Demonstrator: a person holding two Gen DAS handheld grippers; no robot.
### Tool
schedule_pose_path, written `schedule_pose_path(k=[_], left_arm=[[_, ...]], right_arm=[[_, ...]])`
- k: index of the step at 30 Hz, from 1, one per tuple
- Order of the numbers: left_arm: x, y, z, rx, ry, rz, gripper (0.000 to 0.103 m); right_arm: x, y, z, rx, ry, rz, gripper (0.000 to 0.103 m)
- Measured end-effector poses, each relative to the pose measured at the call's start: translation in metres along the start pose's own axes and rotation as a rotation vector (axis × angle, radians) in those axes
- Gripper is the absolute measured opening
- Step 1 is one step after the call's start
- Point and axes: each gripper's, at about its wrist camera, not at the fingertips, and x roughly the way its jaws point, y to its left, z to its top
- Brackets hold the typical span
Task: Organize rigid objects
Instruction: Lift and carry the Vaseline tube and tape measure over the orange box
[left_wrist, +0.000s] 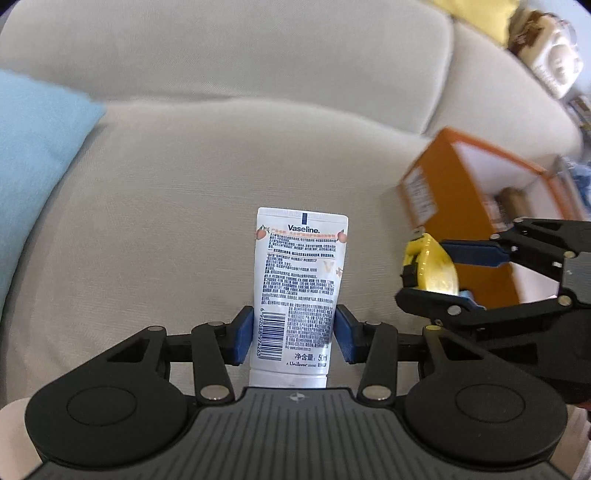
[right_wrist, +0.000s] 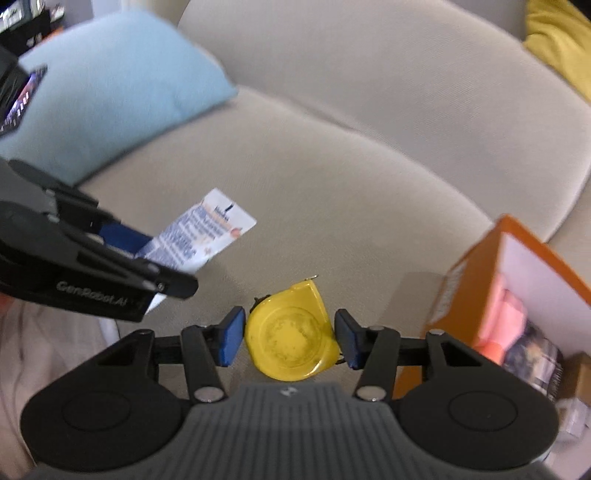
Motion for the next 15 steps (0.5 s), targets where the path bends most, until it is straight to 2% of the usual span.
schedule_pose_path(k=[3,7,15], left_arm=[[-0.022,-0.023,0.006,0.050,-0.055,-0.032,0.052],[-0.041,-0.056,0.019,0.106,-0.086,-0.095,0.052],[-0.040,-0.131,0.056,0.215,-0.082,-0.211,0.052]], right_arm=[[-0.026,-0.016,-0.006,0.035,-0.044,-0.005,0.054],[-0.064,-0.034,-0.014,0.089,-0.083,-0.035,0.054],[-0.107,-0.109,-0.058,0.201,-0.073,-0.212,0.054]])
